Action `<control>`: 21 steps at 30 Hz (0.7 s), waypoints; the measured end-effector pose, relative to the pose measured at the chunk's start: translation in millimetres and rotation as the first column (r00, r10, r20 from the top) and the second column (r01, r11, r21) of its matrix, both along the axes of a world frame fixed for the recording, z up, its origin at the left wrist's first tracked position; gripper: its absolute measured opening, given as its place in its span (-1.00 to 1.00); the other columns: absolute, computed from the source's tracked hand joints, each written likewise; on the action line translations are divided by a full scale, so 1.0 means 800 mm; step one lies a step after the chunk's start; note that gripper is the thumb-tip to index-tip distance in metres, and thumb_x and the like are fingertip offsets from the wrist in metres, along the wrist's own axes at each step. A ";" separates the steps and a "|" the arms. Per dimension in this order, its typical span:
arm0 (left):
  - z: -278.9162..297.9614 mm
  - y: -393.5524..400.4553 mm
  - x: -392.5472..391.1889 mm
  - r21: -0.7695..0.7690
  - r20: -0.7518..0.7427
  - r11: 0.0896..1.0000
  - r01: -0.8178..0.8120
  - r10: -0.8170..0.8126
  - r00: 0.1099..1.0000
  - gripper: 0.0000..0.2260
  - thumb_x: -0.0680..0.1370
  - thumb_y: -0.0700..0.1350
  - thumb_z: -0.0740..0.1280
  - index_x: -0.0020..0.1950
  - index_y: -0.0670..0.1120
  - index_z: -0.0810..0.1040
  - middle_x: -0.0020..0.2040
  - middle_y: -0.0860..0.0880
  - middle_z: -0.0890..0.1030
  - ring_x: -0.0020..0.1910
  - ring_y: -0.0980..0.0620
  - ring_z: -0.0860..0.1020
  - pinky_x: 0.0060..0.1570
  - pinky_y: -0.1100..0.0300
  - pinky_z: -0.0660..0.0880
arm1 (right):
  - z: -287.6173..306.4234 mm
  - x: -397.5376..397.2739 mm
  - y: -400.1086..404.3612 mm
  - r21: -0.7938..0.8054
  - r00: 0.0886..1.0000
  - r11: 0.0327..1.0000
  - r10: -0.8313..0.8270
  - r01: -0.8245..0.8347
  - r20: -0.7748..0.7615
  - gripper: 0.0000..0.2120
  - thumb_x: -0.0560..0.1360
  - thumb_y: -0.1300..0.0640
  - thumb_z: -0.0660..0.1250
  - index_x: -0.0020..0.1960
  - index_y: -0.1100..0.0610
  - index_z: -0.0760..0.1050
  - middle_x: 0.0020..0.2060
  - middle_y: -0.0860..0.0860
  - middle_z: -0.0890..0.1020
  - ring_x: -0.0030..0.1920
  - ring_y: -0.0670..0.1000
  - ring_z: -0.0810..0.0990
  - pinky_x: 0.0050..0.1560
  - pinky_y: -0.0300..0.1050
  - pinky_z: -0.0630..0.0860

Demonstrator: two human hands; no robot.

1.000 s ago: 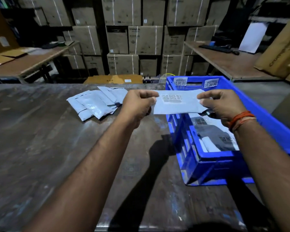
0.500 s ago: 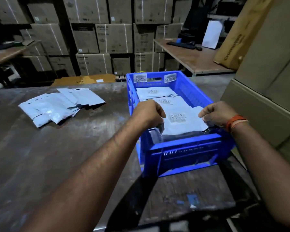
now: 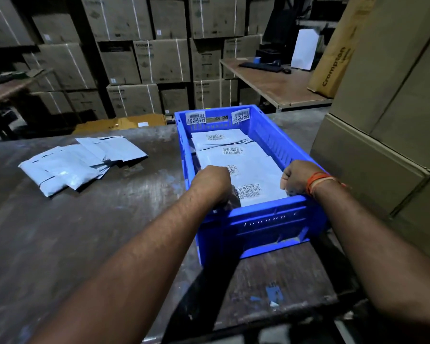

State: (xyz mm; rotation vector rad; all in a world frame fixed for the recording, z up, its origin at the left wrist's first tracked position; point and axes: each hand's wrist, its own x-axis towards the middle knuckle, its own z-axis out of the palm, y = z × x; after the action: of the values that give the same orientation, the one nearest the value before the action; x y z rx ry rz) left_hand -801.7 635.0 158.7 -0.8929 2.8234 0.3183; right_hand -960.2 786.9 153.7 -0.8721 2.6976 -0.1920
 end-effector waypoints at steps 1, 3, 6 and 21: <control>-0.002 -0.001 0.000 0.002 -0.006 1.000 0.001 -0.001 1.000 -0.64 0.35 -0.15 0.55 0.13 -0.02 0.67 0.02 -0.09 0.67 -0.01 -0.14 0.65 0.03 0.01 0.64 | -0.001 0.001 -0.001 0.025 1.000 1.000 0.011 -0.011 -0.028 -0.76 0.41 0.25 0.41 0.08 0.15 0.67 0.06 0.06 0.68 0.10 0.12 0.64 0.14 0.00 0.58; -0.004 -0.003 -0.001 -0.010 -0.028 1.000 0.012 -0.012 1.000 -0.67 0.39 -0.13 0.50 0.15 -0.02 0.67 0.03 -0.10 0.67 -0.01 -0.14 0.65 0.02 0.03 0.64 | -0.005 -0.002 0.000 0.019 0.997 1.000 -0.021 0.022 -0.068 -0.78 0.37 0.26 0.39 -0.01 0.15 0.68 0.00 0.06 0.71 0.08 0.14 0.65 0.12 0.02 0.60; -0.002 -0.006 0.003 -0.066 -0.097 0.998 0.022 -0.028 0.995 -0.73 0.46 -0.09 0.43 0.16 -0.03 0.67 0.00 -0.08 0.68 -0.05 -0.10 0.64 -0.02 0.09 0.62 | -0.007 -0.001 0.001 -0.136 0.978 0.986 -0.117 0.094 -0.172 -0.85 0.38 0.19 0.30 -0.13 0.12 0.63 -0.08 0.09 0.71 0.00 0.17 0.65 0.07 0.00 0.61; 0.044 -0.186 0.126 -0.090 -0.454 0.970 -0.225 0.161 0.876 -0.79 0.46 0.06 0.40 0.02 0.03 0.71 -0.07 -0.03 0.72 0.00 -0.10 0.65 -0.10 0.10 0.57 | 0.077 0.135 -0.255 -0.253 0.858 0.851 0.353 -0.460 -0.374 -0.81 0.41 0.11 0.37 -0.02 0.08 0.69 -0.04 0.14 0.70 0.07 0.18 0.64 0.05 -0.10 0.51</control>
State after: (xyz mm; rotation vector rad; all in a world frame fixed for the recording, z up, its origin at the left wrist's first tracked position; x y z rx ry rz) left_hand -701.0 486.5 193.5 -1.2862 3.2082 0.3980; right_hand -852.1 582.8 215.5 -1.6977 2.7103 -0.4590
